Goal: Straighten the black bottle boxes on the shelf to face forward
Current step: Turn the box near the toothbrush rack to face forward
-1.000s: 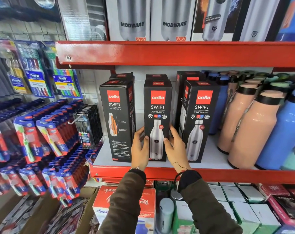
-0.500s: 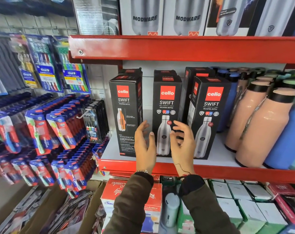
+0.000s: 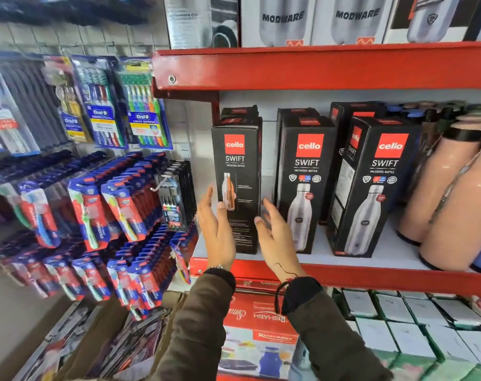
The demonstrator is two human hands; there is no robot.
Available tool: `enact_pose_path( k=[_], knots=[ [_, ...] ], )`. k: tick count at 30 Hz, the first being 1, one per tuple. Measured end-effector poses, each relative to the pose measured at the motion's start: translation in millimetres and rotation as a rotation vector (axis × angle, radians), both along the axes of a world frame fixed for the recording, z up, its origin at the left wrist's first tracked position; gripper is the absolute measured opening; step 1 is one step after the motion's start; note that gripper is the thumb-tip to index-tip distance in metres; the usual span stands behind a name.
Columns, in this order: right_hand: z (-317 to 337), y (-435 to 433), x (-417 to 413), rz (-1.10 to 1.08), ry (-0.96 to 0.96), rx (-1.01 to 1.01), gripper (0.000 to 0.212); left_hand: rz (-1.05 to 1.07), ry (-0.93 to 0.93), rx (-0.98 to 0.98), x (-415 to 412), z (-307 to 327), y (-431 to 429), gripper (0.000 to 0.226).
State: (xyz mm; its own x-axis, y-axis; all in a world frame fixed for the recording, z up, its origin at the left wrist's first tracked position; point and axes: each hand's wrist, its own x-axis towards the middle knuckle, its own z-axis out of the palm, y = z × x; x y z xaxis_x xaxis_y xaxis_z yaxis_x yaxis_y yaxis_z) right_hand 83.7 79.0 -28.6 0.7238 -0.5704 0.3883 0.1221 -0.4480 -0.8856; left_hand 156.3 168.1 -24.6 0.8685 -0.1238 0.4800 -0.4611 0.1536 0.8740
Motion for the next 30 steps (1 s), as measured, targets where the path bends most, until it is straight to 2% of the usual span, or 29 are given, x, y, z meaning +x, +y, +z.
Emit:
enact_pose_path(
  k=[4, 6, 9, 12, 16, 19, 23, 26, 30],
  knots=[
    [-11, 5, 14, -0.066, 0.068, -0.026, 0.061, -0.226, 0.174, 0.007, 7, -5, 3, 0.052],
    [-8, 9, 13, -0.078, 0.064, -0.023, 0.058, -0.288, 0.217, -0.019, 11, -5, 5, 0.054],
    [-5, 13, 11, -0.083, 0.030, -0.013, 0.058, -0.270, 0.290, -0.084, 12, 0, 9, 0.048],
    [-3, 15, 9, -0.065, 0.014, -0.044, 0.067, -0.211, 0.315, -0.122, 15, 2, 17, 0.053],
    [4, 17, 6, -0.093, 0.006, -0.057, 0.073, -0.139, 0.282, -0.147, 19, 0, 22, 0.054],
    [9, 20, 7, -0.138, -0.029, -0.050, 0.089, -0.104, 0.245, -0.184, 17, -1, 25, 0.049],
    [13, 19, 13, -0.179, -0.047, -0.037, 0.090, -0.097, 0.210, -0.203, 23, 0, 28, 0.037],
    [15, 17, 16, -0.160, -0.029, -0.030, 0.087, -0.084, 0.123, -0.077, 42, 1, 29, 0.030],
    [18, 15, 17, -0.102, -0.027, -0.045, 0.084, -0.281, 0.142, 0.077, 52, 6, 28, 0.028]
  ],
)
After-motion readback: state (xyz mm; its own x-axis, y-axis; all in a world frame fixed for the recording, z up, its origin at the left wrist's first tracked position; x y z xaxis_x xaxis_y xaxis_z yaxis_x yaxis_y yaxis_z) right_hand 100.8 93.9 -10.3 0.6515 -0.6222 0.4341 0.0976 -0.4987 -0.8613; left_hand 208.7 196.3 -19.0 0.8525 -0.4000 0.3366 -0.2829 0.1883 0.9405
